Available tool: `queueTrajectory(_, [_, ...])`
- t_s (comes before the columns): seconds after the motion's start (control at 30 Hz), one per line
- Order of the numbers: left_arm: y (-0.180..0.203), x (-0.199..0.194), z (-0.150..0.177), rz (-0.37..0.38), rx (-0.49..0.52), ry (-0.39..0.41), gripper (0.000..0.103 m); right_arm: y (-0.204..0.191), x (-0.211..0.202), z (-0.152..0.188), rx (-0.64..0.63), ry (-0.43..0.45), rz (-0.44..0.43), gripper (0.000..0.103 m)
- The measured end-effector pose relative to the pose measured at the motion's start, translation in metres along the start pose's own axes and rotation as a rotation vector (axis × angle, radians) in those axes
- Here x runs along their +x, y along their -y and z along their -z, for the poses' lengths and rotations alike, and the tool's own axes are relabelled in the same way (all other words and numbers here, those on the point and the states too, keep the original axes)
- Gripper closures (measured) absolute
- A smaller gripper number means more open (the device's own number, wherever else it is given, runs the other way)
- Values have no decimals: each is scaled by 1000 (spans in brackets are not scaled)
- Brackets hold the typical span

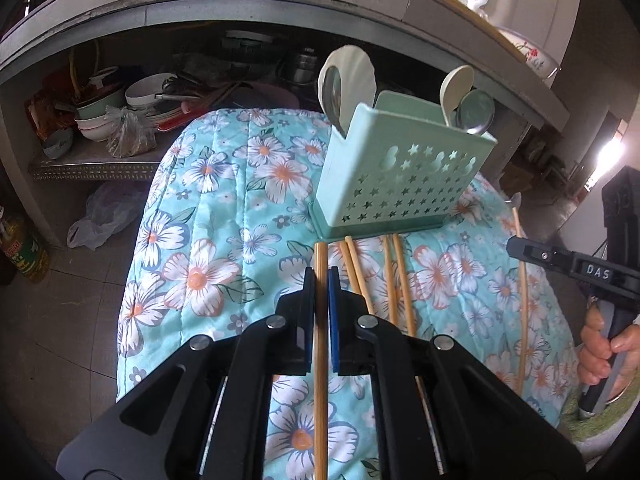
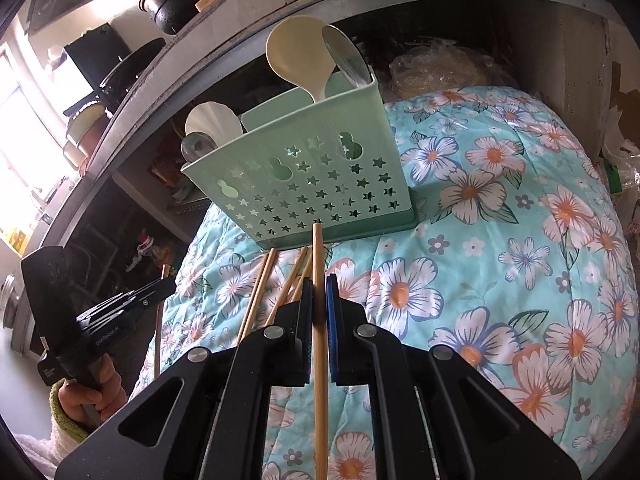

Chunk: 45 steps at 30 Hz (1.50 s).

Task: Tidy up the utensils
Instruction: 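Drop the chopstick into the green holder with the left gripper while the right holds its chopstick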

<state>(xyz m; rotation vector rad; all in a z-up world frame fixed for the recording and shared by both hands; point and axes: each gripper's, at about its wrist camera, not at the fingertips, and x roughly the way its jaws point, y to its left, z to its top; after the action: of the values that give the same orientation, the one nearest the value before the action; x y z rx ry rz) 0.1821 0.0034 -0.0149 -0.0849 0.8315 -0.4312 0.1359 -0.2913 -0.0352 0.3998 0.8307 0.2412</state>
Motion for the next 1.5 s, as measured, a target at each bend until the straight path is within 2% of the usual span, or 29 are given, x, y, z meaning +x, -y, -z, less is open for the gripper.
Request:
queueTrajectory(0.3, [11, -44, -7, 96, -1, 52, 97, -16, -36, -3, -52, 78, -17, 96])
queueTrajectory(0.5, [25, -76, -23, 113, 42, 133, 97, -28, -68, -8, -103, 159, -22, 96])
queueTrajectory(0.73, [42, -106, -61, 192, 47, 242, 97, -29, -85, -7, -109, 200, -15, 96])
queueTrajectory(0.9, [56, -119, -100, 225, 47, 362, 97, -24, -89, -2, -98, 204, -7, 96])
queueTrajectory(1.1, [63, -115, -145, 238, -7, 503, 97, -12, -90, 1, -73, 198, 1, 96])
queueTrajectory(1.27, [66, -96, -178, 201, -31, 604, 97, -4, -88, -1, -55, 190, 8, 96])
queueTrajectory(1.37, [67, -84, -191, 179, -25, 634, 97, 3, -86, -2, -43, 185, 6, 96])
queueTrajectory(1.5, [70, -54, -203, 132, -1, 628, 97, 13, -78, -5, -15, 169, -6, 96])
